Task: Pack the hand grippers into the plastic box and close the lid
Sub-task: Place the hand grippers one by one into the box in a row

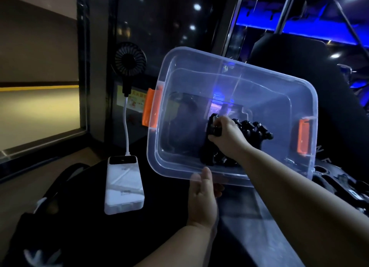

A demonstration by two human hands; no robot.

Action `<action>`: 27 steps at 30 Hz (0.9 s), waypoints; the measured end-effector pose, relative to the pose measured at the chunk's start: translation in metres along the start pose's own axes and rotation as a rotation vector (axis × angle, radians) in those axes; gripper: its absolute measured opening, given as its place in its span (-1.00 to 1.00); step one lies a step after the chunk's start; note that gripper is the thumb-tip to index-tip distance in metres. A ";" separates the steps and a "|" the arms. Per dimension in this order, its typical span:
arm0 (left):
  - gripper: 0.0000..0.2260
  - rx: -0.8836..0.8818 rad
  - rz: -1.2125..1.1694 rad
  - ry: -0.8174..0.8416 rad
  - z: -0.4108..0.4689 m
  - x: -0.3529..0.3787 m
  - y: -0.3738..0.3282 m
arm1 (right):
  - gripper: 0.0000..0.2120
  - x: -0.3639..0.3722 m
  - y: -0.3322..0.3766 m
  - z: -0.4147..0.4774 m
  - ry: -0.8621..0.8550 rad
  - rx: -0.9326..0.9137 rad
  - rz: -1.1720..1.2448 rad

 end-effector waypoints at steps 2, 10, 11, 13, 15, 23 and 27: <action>-0.80 -0.002 -0.003 0.006 0.000 0.000 0.001 | -0.67 0.002 -0.004 0.005 0.011 0.028 -0.036; -0.79 0.005 -0.052 0.003 0.001 0.001 0.000 | -0.60 0.004 -0.008 0.015 0.014 0.019 -0.394; -0.79 0.002 -0.072 0.006 0.001 0.001 0.000 | -0.60 0.003 -0.007 0.016 0.004 0.018 -0.422; -0.79 -0.002 -0.102 0.012 0.000 0.003 0.000 | -0.59 0.003 -0.005 0.018 -0.018 0.004 -0.502; -0.79 0.005 -0.115 0.026 -0.001 0.003 -0.001 | -0.57 0.003 0.001 0.019 -0.048 -0.054 -0.629; -0.76 0.051 -0.131 0.063 -0.005 0.002 -0.007 | -0.33 0.027 -0.007 0.030 0.153 -0.190 -0.736; -0.76 0.061 -0.166 0.085 -0.008 0.003 -0.011 | -0.19 0.036 -0.010 0.036 0.182 -0.190 -0.784</action>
Point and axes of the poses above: each hand's wrist, its own z-axis towards the middle knuckle, its own x-axis out of the palm, y = z × x, the point moved 6 cm from there along z, towards the middle knuckle, and after that the axes turned 14 degrees about z, right-handed, at the moved point
